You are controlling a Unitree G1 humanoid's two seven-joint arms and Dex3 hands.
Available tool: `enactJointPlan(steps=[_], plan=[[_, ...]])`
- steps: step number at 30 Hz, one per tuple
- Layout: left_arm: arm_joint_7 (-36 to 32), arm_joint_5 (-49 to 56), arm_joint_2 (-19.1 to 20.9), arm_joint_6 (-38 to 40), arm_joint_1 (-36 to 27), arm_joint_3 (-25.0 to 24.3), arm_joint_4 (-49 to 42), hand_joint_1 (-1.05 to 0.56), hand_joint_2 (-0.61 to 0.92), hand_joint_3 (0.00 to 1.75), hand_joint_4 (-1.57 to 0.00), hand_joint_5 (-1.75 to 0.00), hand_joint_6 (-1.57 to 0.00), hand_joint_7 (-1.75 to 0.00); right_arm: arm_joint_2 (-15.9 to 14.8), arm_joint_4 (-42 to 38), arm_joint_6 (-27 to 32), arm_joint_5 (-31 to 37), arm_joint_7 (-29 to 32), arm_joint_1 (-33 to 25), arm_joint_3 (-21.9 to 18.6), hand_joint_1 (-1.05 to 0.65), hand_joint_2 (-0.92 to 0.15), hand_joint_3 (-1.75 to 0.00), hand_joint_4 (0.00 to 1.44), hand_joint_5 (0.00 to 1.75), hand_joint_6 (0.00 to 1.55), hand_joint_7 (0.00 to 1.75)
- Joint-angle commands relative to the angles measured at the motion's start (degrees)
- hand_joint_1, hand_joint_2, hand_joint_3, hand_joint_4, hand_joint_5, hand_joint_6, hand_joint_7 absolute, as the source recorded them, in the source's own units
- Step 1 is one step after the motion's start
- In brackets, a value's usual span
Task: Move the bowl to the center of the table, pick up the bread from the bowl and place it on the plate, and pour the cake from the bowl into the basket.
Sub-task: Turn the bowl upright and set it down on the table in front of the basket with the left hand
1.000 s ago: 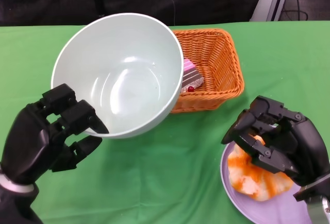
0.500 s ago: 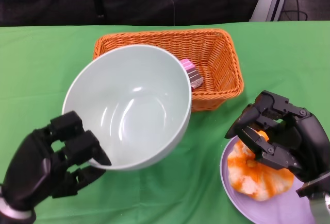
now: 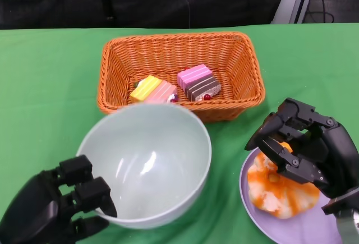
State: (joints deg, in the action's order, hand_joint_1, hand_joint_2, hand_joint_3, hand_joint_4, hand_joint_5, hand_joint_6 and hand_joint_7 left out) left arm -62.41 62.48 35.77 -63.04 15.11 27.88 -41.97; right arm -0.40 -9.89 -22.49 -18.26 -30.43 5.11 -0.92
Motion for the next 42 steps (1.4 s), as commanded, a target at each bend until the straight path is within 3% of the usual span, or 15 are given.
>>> enactJointPlan(steps=[1,9,15,19,25,28,29,32,35,42], plan=[[4.2,-3.1,1.6,-1.6,-0.6,0.2,-0.9,-0.21,0.92,0.54,-0.61,-1.59,-0.61,-1.44,-0.2,1.5,0.4,-0.5,0.3,-0.7,0.0,-0.15,-0.89,-0.38,0.74,1.45,0.72,1.14],[20.8,-14.3,0.1,-2.7,-1.5,-0.9,-3.3,-0.17,0.92,0.56,-0.60,-1.62,-0.61,-1.41,-0.1,3.1,1.8,-0.9,0.5,-1.6,0.5,-0.15,-0.89,-0.39,0.73,1.45,0.72,1.14],[26.5,-15.3,-0.1,-0.9,-0.8,-1.4,-2.7,-0.20,0.92,0.53,-0.50,-1.74,-0.60,-1.39,0.0,3.3,1.7,-0.4,1.0,-1.6,0.5,-0.15,-0.89,-0.39,0.74,1.45,0.72,1.15],[30.5,-15.7,0.1,-0.6,0.3,-1.0,-3.3,-0.21,0.92,0.54,-0.53,-1.70,-0.61,-1.38,0.1,3.1,1.4,-0.4,1.2,-1.5,0.5,-0.16,-0.89,-0.39,0.73,1.46,0.72,1.15],[29.2,-13.4,0.3,-0.9,0.9,-1.2,-2.5,-0.21,0.92,0.48,-0.54,-1.66,-0.62,-1.33,0.1,2.4,1.4,-0.6,0.9,-1.3,0.5,-0.15,-0.89,-0.41,0.74,1.45,0.72,1.15],[28.2,-12.0,0.5,-0.6,1.0,-1.3,-1.7,-0.27,0.92,0.29,-0.66,-1.17,-0.77,-0.67,0.0,2.1,1.2,-0.3,1.0,-1.2,0.5,-0.14,-0.89,-0.41,0.74,1.44,0.72,1.15],[28.3,-12.0,0.5,-0.8,1.1,-1.4,-1.7,-0.29,0.92,0.22,-0.69,-0.89,-0.80,-0.38,0.0,1.8,1.0,-0.2,0.9,-1.1,0.5,-0.15,-0.89,-0.41,0.74,1.44,0.72,1.15],[27.9,-11.5,0.7,-1.4,1.5,-1.2,-1.9,-0.34,0.92,0.14,-0.71,-0.43,-0.76,-0.06,0.0,1.3,1.1,-0.5,0.5,-0.8,0.4,-0.16,-0.88,-0.40,0.73,1.45,0.71,1.16],[25.5,-10.3,0.5,-1.7,1.7,-1.2,-1.9,-0.49,0.92,0.22,-0.66,-0.20,-0.64,-0.01,0.0,0.7,0.6,0.0,0.7,-0.6,0.3,-0.16,-0.89,-0.39,0.73,1.45,0.71,1.17],[14.5,-6.7,-1.1,-1.1,2.0,-1.3,-3.0,-0.77,0.92,0.22,-0.49,-0.02,-0.39,0.00,0.2,-1.0,0.7,-0.8,-0.3,0.1,0.2,-0.14,-0.91,-0.37,0.74,1.42,0.71,1.15]])
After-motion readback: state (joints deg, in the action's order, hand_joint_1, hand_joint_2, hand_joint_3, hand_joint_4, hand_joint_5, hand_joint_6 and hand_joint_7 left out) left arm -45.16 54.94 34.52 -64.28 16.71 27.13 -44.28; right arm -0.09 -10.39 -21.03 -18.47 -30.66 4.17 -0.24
